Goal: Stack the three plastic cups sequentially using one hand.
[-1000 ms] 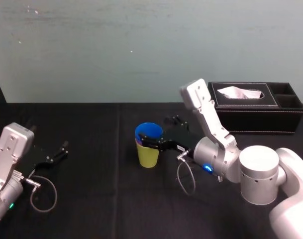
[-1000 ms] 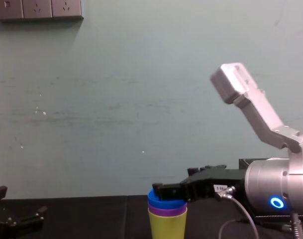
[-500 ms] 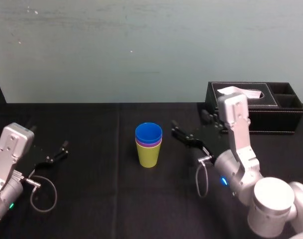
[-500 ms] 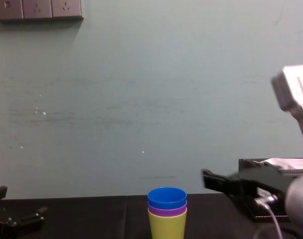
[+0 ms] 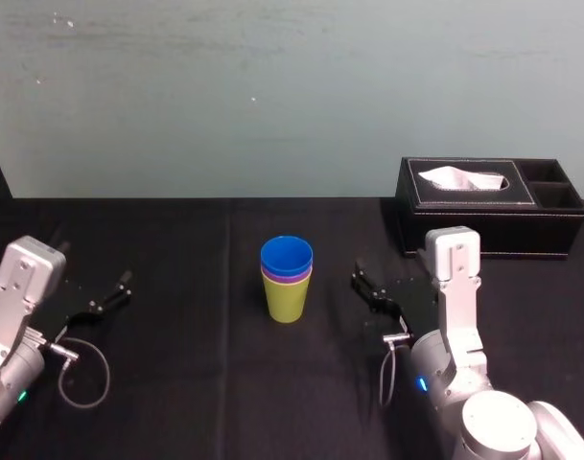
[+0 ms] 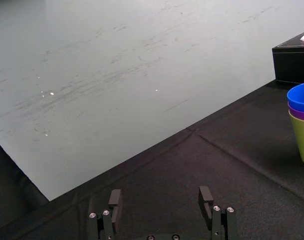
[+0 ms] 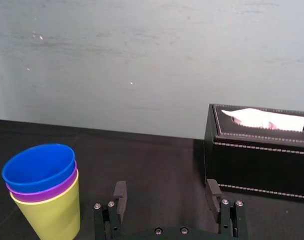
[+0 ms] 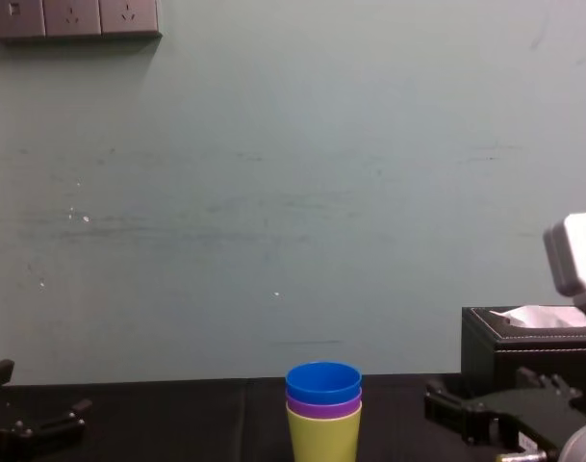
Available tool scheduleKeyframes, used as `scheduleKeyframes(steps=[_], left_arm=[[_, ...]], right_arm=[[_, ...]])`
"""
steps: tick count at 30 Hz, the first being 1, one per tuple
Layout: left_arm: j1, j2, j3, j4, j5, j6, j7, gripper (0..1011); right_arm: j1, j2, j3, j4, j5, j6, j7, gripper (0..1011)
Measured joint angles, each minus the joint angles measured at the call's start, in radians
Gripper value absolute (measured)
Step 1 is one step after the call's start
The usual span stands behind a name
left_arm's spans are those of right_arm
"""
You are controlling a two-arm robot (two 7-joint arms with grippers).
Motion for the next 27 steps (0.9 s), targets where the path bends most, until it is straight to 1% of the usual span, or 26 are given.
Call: scheduleKeyframes(steps=[3, 7, 27], left_arm=[[0.0, 0.0, 0.0, 0.0, 0.0, 0.0, 0.0, 1000], [0.0, 0.0, 0.0, 0.0, 0.0, 0.0, 0.0, 1000], [0.0, 0.0, 0.0, 0.0, 0.0, 0.0, 0.0, 1000]], right_arm=[[0.005, -0.011, 0.005, 0.014, -0.009, 0.003, -0.005, 1002], [0.011, -0.015, 0.01, 0.021, -0.01, 0.019, 0.004, 1002], [0.009, -0.012, 0.006, 0.017, -0.009, 0.015, 0.002, 1002]])
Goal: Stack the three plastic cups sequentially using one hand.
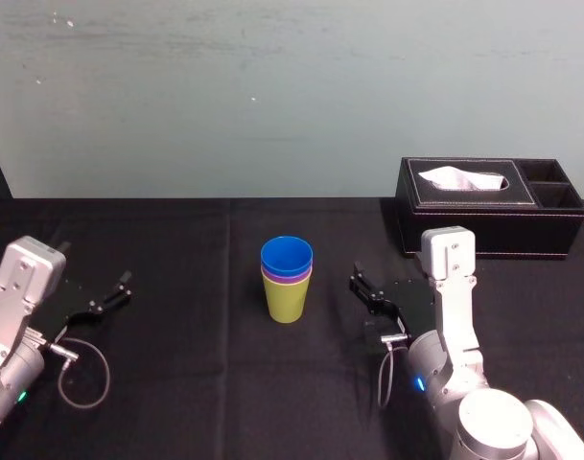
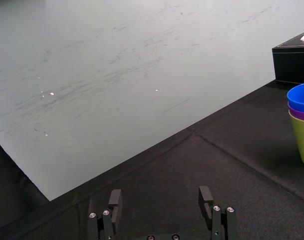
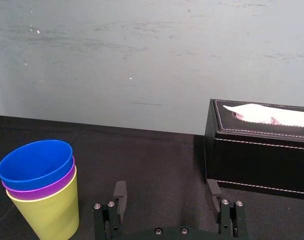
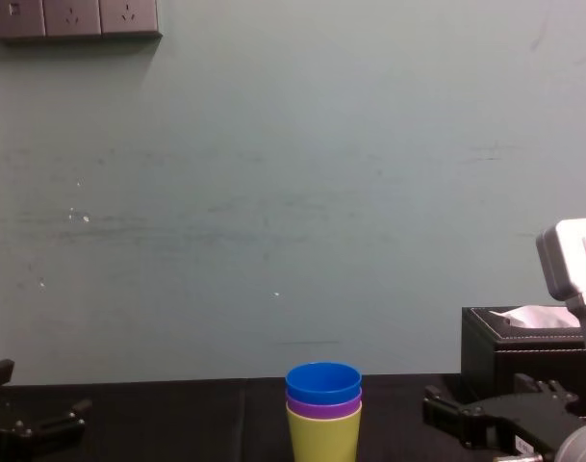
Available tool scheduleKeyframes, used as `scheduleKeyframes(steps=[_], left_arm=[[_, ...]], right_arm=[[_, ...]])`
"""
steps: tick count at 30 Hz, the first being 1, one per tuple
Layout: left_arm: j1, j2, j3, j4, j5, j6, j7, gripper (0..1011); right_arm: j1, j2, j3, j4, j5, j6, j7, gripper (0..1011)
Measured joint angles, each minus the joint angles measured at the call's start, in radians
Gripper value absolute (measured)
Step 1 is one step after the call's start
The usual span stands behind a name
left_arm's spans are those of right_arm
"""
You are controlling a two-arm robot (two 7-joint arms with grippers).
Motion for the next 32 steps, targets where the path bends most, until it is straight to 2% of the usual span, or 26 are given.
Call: scheduleKeyframes(steps=[32], left_arm=[[0.0, 0.0, 0.0, 0.0, 0.0, 0.0, 0.0, 1000]], right_arm=[[-0.001, 0.001, -0.001, -0.002, 0.0, -0.002, -0.002, 1002]])
